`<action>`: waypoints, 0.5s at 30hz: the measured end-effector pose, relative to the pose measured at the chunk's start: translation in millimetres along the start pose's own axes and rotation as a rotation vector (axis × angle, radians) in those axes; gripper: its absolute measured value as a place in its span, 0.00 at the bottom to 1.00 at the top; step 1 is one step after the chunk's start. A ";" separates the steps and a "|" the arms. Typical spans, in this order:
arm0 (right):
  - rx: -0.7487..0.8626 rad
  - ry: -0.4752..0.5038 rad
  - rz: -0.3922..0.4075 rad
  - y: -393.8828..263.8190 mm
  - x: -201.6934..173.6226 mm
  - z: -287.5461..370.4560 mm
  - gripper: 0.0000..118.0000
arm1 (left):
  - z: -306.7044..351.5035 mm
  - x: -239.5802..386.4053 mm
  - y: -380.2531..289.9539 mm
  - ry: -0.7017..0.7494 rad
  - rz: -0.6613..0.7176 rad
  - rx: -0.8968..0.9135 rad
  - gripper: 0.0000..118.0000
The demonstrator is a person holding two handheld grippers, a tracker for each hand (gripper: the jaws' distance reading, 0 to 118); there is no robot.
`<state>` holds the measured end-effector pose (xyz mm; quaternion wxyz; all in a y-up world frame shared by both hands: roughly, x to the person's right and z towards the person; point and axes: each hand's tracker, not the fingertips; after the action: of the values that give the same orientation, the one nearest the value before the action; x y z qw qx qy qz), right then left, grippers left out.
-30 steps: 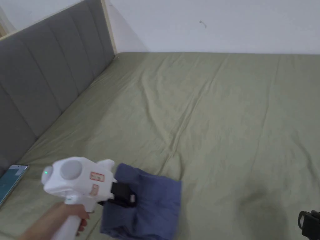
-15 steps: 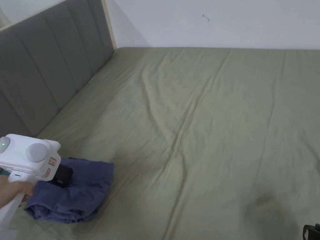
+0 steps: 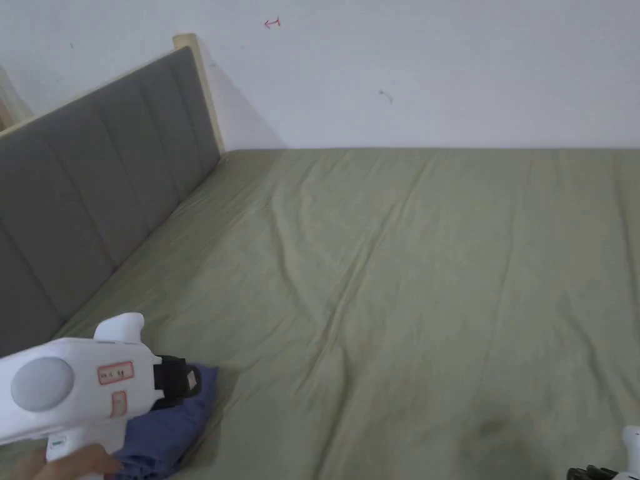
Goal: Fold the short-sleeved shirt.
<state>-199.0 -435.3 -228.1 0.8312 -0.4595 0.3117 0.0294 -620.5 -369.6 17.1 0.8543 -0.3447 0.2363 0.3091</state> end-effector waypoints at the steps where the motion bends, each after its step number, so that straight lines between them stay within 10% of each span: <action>1: 0.022 0.001 -0.001 0.0 0.7 6.6 0.00 | 5.7 18.6 -6.3 0.029 -0.023 0.036 0.00; 5: 0.144 -0.040 0.045 1.1 7.3 35.0 0.00 | 30.5 85.7 -33.1 0.177 -0.202 0.243 0.00; 15: 0.655 -0.220 0.202 -4.1 -6.4 139.7 0.00 | 95.6 208.7 -113.8 0.033 -0.383 0.652 0.00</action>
<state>-134.1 -326.9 -168.0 0.9558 -0.1298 0.2571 0.0591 -378.1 -288.1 1.0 0.9574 -0.0978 0.2675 0.0469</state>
